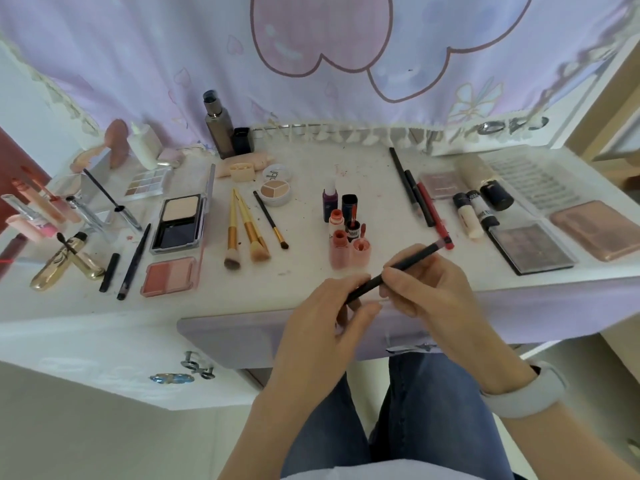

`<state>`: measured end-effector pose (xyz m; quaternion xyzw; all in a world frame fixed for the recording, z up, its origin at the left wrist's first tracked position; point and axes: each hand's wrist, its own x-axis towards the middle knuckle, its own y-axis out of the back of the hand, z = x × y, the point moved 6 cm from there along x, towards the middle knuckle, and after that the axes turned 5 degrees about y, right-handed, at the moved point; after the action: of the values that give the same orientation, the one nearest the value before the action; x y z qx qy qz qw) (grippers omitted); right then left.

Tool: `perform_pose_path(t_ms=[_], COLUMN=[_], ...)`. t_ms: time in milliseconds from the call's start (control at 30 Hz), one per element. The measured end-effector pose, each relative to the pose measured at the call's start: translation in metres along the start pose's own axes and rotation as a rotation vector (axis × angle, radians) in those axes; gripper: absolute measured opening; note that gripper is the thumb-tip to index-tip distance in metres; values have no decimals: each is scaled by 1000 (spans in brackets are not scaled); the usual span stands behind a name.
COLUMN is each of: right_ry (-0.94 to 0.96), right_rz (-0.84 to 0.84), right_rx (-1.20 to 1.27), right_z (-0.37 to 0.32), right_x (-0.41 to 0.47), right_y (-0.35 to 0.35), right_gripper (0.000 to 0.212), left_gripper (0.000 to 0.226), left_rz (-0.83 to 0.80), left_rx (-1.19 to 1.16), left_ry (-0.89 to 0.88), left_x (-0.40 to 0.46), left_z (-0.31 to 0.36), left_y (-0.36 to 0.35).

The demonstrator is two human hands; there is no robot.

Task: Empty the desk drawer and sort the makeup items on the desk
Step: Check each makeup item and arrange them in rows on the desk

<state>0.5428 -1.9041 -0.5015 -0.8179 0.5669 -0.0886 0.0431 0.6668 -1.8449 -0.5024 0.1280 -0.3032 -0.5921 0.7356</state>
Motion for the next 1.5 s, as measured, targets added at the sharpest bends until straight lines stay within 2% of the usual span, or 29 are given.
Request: perform_pose_path(t_ms=[67, 133, 233, 267, 333, 433, 600, 733, 900, 967, 1033, 1100, 1200, 1267, 1400, 1500], right_ry=[-26, -6, 58, 73, 102, 123, 160, 164, 196, 198, 209, 233, 260, 315, 461, 641], right_rz=[-41, -27, 86, 99, 69, -24, -52, -62, -83, -57, -1, 85, 235, 270, 251, 101], right_rx=[20, 94, 107, 88, 25, -70, -91, -78, -91, -58, 7, 114, 282, 280, -87, -435], right_z=[7, 9, 7, 7, 4, 1, 0, 2, 1, -1, -7, -17, -31, -37, -31, -12], right_x=[-6, -9, -9, -9, -9, -10, -9, -7, -4, -2, 3, 9, 16, 14, -7, -22], right_y=[-3, 0, 12, 12, 6, -6, -4, -4, -3, 0, 7, 19, 37, 40, 12, -24], right_gripper=[7, 20, 38, 33, 9, 6, 9, 11, 34, 38, 37, 24, 11, 3, 9, 10], left_gripper=[34, 40, 42, 41, 40, 39, 26, 31, 35, 27, 24, 31, 41, 40, 28, 17], left_rz=[-21, -41, -37, -36, -47, -82, -61, -72, -143, -189, -231, -254, -152, -25, 188, 309], left_rx=[32, 81, 185, 211, 230, 159, 93, 77, 37, 19, -27, -88, -217, -282, -473, -497], left_ry=[9, 26, 20, 14, -3, 10, 5, 23, 98, 165, 250, 315, 409, 436, 521, 604], left_x=[-4, -7, -9, -9, -9, -8, -7, -5, -4, -4, -5, -5, -3, 2, 10, 6], left_z=[-1, -4, -9, -9, -7, -4, -4, -5, -9, -9, -9, -13, -23, -30, -39, -46], left_y=[-4, -5, -1, -1, -2, -8, -7, -5, -6, -5, -3, 1, 15, 26, 43, 51])
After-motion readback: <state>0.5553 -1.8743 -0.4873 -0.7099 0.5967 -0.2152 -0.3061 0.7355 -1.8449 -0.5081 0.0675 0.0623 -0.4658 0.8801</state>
